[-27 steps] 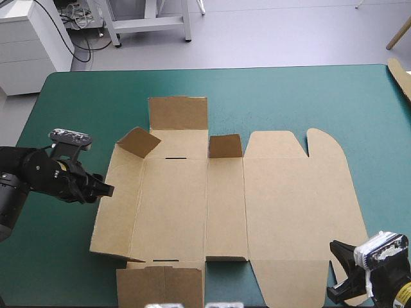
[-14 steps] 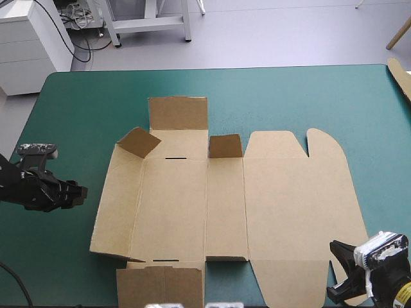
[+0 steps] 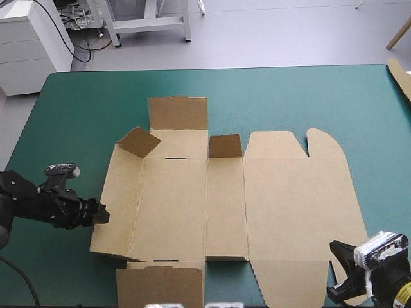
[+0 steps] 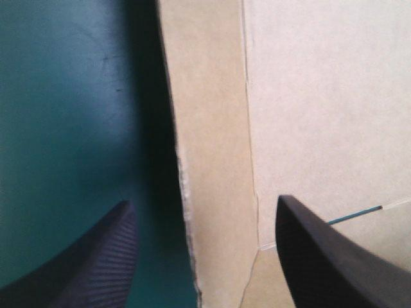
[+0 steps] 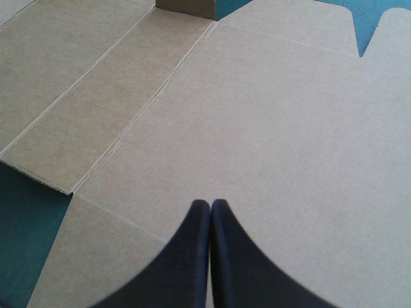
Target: Fold the box
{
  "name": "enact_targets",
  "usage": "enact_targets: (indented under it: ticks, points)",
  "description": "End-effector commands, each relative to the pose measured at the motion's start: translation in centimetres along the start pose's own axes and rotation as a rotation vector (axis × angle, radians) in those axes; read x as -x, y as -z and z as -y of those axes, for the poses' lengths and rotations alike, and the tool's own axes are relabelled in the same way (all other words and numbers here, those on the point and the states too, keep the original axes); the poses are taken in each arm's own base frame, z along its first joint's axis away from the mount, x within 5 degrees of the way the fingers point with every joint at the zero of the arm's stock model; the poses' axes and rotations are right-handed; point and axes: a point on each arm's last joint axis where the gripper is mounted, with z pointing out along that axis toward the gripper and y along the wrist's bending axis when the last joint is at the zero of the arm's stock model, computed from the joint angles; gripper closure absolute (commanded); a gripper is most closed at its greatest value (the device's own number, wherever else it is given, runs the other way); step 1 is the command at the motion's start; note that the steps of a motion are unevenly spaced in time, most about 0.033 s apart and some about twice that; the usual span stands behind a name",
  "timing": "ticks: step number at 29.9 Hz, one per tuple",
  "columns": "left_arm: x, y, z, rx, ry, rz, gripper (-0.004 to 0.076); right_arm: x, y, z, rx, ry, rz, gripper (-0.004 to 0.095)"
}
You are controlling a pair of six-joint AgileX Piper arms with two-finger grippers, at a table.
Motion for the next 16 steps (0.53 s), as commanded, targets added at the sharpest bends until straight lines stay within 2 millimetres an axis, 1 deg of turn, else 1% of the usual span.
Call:
enact_targets:
  ticks: [1, 5, 10, 16]
  points:
    - [-0.4, -0.1, 0.8, -0.088, -0.001, 0.003, 0.0281, 1.3, 0.4, -0.1, 0.004, 0.007, 0.084, 0.0929]
    - [-0.8, -1.4, 0.3, -0.081, 0.028, 0.001, 0.0281, 1.3, 0.4, -0.1, 0.004, 0.007, 0.084, 0.0929]
    - [-0.9, -2.7, 0.0, -0.132, 0.076, -0.028, 0.0281, 1.3, 0.4, -0.1, 0.006, 0.004, 0.083, 0.0929]
    - [-0.5, -3.2, 0.0, -0.175, 0.080, -0.029, 0.0281, 1.3, 0.4, -0.1, 0.012, -0.001, 0.082, 0.0929]
